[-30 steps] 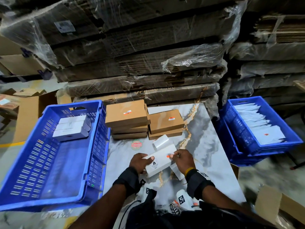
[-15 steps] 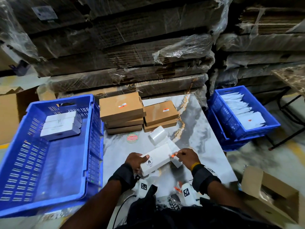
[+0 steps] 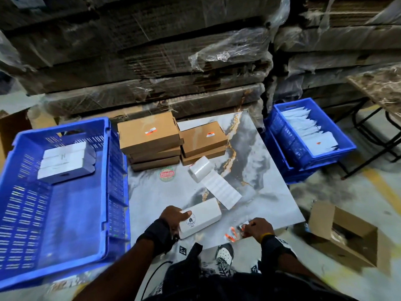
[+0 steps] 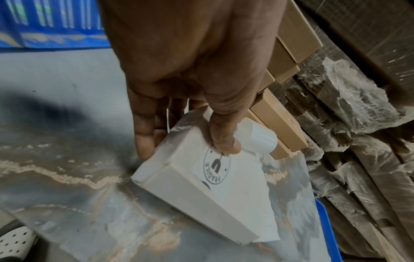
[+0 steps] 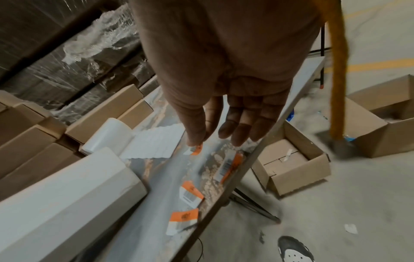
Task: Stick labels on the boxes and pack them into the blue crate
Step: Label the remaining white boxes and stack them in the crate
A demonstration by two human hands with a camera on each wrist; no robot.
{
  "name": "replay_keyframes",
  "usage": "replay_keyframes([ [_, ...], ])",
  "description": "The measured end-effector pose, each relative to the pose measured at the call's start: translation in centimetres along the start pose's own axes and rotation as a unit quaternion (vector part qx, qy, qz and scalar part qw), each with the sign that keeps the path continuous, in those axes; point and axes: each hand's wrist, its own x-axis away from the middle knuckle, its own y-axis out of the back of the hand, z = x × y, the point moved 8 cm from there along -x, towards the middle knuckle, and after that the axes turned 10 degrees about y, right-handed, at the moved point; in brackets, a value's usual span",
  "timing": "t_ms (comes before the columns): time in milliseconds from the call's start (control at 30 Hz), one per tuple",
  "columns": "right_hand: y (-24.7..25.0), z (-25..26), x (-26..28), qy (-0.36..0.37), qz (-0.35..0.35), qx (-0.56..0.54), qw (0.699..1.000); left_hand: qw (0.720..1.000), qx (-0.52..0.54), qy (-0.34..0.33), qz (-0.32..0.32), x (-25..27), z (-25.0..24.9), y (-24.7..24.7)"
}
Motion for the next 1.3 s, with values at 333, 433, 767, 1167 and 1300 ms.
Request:
replay_keyframes([
  [333, -1.0, 1.6, -1.2, -0.028, 0.017, 0.004, 0.999, 0.996, -0.083, -0.014, 0.006, 0.0, 1.0, 0.3],
  [433, -0.8, 1.5, -0.9, -0.040, 0.001, 0.035, 0.999, 0.997, -0.078, -0.004, -0.001, -0.5, 1.4, 0.9],
  [767, -0.1, 0.6, -2.2, -0.072, 0.029, 0.142, 0.987, 0.991, -0.110, 0.007, -0.071, -2.6, 1.7, 2.2],
  [1167, 2.7, 5.0, -6.2, 0.045, -0.013, 0.022, 0.999, 0.975, -0.175, 0.036, -0.131, -4.1, 1.6, 2.5],
  [1300, 2.9, 10.2, -8.7, 0.133, -0.031, -0.047, 0.989, 0.975, -0.163, 0.052, -0.141, -4.1, 1.6, 2.5],
])
